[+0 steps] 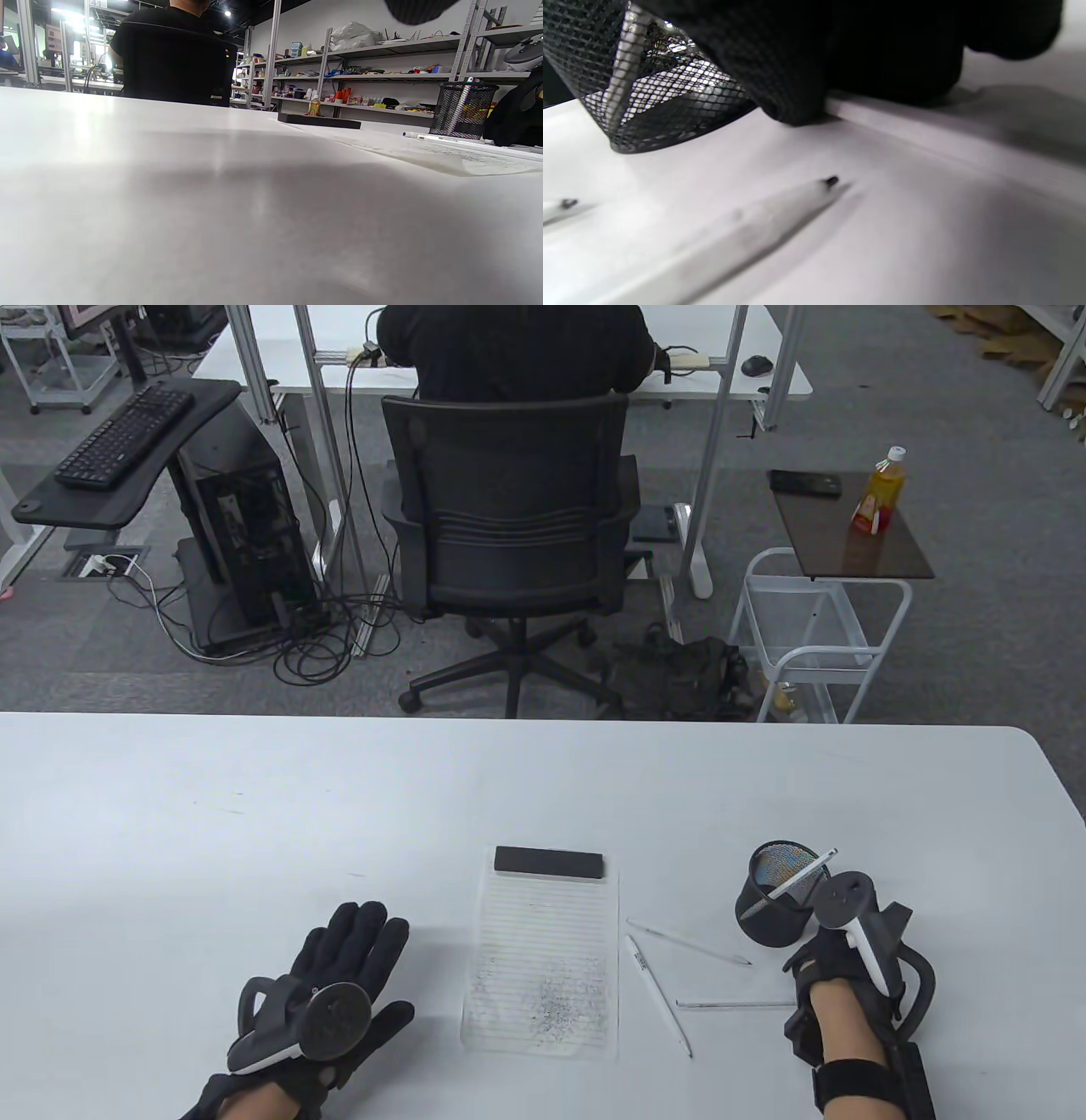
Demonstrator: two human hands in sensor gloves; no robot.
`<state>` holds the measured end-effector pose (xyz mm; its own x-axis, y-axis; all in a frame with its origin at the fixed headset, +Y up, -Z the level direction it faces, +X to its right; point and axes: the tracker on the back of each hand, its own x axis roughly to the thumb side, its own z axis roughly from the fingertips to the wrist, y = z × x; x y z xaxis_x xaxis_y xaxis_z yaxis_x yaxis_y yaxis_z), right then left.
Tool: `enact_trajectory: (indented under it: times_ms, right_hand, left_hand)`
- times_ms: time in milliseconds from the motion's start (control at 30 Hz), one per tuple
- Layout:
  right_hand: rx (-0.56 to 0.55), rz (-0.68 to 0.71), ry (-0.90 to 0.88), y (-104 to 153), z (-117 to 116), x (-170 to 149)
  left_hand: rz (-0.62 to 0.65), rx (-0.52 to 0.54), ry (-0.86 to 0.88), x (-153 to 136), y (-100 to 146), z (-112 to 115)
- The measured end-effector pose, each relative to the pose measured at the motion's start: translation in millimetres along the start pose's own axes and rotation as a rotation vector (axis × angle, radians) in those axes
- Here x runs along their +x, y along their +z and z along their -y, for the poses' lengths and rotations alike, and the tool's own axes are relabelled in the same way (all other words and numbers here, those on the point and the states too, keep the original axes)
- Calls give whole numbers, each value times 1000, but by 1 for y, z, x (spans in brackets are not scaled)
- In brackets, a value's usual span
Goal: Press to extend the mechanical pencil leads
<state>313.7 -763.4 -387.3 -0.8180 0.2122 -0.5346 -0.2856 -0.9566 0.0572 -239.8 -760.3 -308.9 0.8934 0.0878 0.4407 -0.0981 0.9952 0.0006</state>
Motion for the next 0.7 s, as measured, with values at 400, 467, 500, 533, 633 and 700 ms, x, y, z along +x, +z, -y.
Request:
enact_trajectory:
  times_ms: [400,467,500,533,633,700]
  right_hand:
    - [-3,30,-278,11,48,-11]
    - [-31,23,-413,12,60,-18]
    - [-47,22,-504,12,64,-22]
    - [-49,27,-577,11,66,-24]
    - [-69,40,-757,6,64,-28]
    - [-55,30,-801,2,59,-26]
  left_hand:
    - [-17,-10,-2,-5,0,0]
    - [-19,-11,-3,-4,0,0]
    - [-20,-11,-5,-4,0,-1]
    - [-20,-10,-7,-4,0,-1]
    - [-22,-4,-6,-5,0,-1]
    - [-23,-6,-5,-5,0,0]
